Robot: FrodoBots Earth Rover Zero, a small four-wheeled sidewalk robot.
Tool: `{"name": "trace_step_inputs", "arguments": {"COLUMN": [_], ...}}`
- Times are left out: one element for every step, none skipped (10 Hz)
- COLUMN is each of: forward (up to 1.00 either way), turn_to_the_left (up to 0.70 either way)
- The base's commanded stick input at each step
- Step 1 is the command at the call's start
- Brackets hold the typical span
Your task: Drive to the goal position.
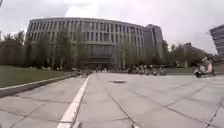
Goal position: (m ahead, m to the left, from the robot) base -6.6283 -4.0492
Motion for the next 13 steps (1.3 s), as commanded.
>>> {"name": "trace_step_inputs", "arguments": {"forward": [0.70,0.70,0.70,0.70,0.70,0.70,0.70,0.70,0.70,0.70,0.70,0.70,0.70], "turn_to_the_left": [-0.32,-0.32,-0.32,-0.32,-0.32,-0.32,-0.32,-0.32,-0.32,-0.32,-0.32,-0.32,-0.32]}}
